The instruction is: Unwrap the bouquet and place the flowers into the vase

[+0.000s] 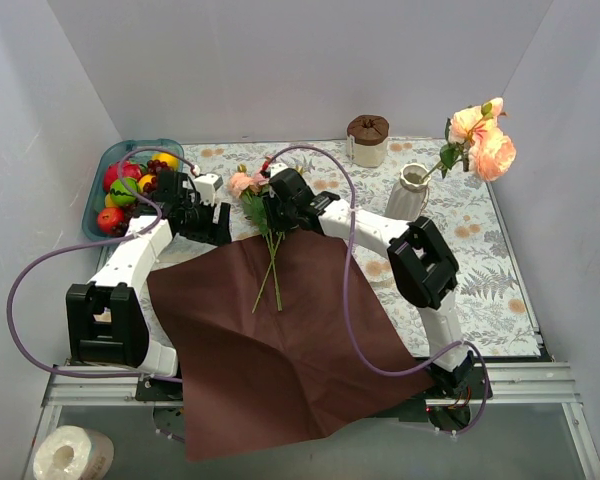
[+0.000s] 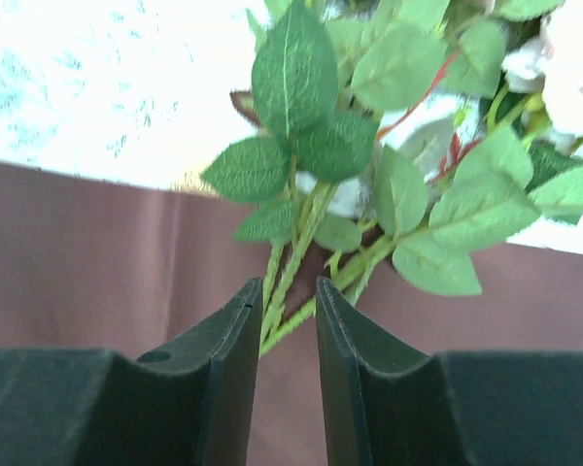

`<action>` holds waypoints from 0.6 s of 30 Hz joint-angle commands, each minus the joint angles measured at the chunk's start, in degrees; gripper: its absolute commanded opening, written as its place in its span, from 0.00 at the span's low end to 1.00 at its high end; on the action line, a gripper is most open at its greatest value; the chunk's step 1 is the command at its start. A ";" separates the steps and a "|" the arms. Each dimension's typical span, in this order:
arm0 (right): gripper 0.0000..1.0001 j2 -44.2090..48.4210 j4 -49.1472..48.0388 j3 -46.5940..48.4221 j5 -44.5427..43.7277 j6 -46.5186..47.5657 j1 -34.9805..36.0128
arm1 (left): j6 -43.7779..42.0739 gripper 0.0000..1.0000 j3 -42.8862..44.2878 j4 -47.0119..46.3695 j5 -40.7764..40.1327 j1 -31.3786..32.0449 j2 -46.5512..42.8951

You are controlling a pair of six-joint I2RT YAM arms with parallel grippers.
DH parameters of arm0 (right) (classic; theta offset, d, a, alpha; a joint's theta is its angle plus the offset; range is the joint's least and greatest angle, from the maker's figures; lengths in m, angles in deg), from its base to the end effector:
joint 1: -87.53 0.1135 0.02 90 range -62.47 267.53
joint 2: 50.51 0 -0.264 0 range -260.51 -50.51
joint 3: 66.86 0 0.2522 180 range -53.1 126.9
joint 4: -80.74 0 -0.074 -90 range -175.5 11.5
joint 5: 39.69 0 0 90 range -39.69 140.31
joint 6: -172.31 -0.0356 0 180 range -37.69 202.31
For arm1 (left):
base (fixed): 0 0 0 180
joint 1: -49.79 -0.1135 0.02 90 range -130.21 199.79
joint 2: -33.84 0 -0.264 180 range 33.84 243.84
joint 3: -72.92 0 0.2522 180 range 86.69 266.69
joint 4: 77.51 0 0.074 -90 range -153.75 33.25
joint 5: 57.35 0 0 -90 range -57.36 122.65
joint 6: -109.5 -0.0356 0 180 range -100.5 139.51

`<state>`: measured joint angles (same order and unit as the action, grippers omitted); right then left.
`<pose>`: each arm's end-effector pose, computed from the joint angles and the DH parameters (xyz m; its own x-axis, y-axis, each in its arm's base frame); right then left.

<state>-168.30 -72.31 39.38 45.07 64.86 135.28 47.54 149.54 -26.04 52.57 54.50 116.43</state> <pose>0.3223 0.3500 0.2284 -0.6059 -0.2229 -0.7636 -0.5318 0.8274 0.1804 0.2926 -0.0363 0.2585 -0.8636 -0.3723 -0.3400 -0.1654 0.8463 -0.5064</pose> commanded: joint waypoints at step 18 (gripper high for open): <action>0.61 -8.58 7.46 7.88 -8.21 -6.71 -0.72 | -2.89 0.71 -2.29 -1.42 2.40 -3.57 -2.08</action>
<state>-176.70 -64.44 46.84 38.10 59.72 134.75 45.61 147.90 -26.58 53.40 51.49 116.43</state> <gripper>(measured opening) 0.612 0.712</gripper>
